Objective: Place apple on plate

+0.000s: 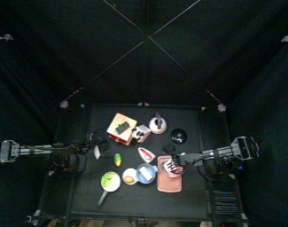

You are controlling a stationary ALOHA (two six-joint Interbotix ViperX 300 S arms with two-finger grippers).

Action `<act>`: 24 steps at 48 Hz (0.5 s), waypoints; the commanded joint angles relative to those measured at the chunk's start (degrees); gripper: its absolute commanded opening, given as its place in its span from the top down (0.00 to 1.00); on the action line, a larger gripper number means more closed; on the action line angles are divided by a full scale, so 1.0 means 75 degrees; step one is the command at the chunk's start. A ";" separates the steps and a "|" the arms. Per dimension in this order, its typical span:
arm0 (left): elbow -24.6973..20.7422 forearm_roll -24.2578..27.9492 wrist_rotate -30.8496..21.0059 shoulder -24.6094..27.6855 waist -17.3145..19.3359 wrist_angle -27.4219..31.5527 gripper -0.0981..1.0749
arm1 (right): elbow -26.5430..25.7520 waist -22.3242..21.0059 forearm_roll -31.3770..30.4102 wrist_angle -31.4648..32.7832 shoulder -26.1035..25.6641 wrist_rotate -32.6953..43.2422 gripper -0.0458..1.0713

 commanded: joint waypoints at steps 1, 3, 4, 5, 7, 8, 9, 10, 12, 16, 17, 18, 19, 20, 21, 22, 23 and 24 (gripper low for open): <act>-0.0094 0.0012 0.0012 0.0023 0.0000 -0.0023 0.35 | -0.0141 0.0023 -0.0012 -0.0047 -0.0445 0.0328 0.23; -0.0094 0.0000 0.0012 0.0023 0.0000 -0.0023 0.35 | -0.0141 0.0047 -0.0035 -0.0059 -0.0562 0.0562 0.23; -0.0094 0.0012 0.0012 0.0023 0.0000 -0.0023 0.35 | -0.0152 0.0082 -0.0047 -0.0059 -0.0633 0.0680 0.23; -0.0094 0.0012 0.0023 0.0023 0.0000 -0.0023 0.35 | -0.0152 0.0129 -0.0047 -0.0059 -0.0703 0.0785 0.23; -0.0094 0.0023 0.0012 0.0023 0.0012 -0.0023 0.35 | -0.0152 0.0246 -0.0070 -0.0059 -0.0855 0.1020 0.23; -0.0094 0.0023 0.0023 0.0012 0.0000 -0.0023 0.35 | -0.0152 0.0340 -0.0082 -0.0059 -0.0961 0.1184 0.23; -0.0094 0.0023 0.0023 0.0012 0.0012 -0.0023 0.35 | -0.0141 0.0410 -0.0082 -0.0070 -0.1020 0.1289 0.23; -0.0094 0.0023 0.0023 0.0000 0.0012 -0.0023 0.35 | -0.0152 0.0480 -0.0094 -0.0070 -0.1078 0.1395 0.23; -0.0105 0.0023 0.0023 -0.0012 0.0000 -0.0023 0.35 | -0.0141 0.0609 -0.0117 -0.0105 -0.1172 0.1629 0.23; -0.0105 0.0035 0.0023 -0.0059 0.0000 -0.0023 0.35 | -0.0141 0.0914 -0.0164 -0.0176 -0.1254 0.2227 0.23; -0.0105 0.0035 0.0023 -0.0070 0.0000 -0.0023 0.35 | -0.0141 0.0996 -0.0187 -0.0188 -0.1266 0.2391 0.23; -0.0105 0.0047 0.0023 -0.0082 0.0000 -0.0023 0.35 | -0.0141 0.1078 -0.0223 -0.0199 -0.1254 0.2566 0.23; -0.0105 0.0059 0.0023 -0.0094 0.0012 -0.0023 0.35 | -0.0141 0.1172 -0.0246 -0.0199 -0.1254 0.2742 0.23; -0.0105 0.0070 0.0023 -0.0105 0.0012 -0.0023 0.35 | -0.0141 0.1313 -0.0281 -0.0199 -0.1254 0.3023 0.23; -0.0105 0.0082 0.0023 -0.0117 0.0000 -0.0023 0.35 | -0.0141 0.1418 -0.0293 -0.0199 -0.1254 0.3211 0.23; -0.0105 0.0094 0.0035 -0.0141 0.0000 -0.0023 0.35 | -0.0129 0.1523 -0.0328 -0.0199 -0.1254 0.3434 0.23; -0.0105 0.0117 0.0035 -0.0152 0.0012 -0.0023 0.35 | -0.0129 0.1641 -0.0352 -0.0199 -0.1254 0.3668 0.23; -0.0094 0.0141 0.0035 -0.0176 0.0012 -0.0023 0.35 | -0.0129 0.1770 -0.0398 -0.0199 -0.1254 0.3902 0.23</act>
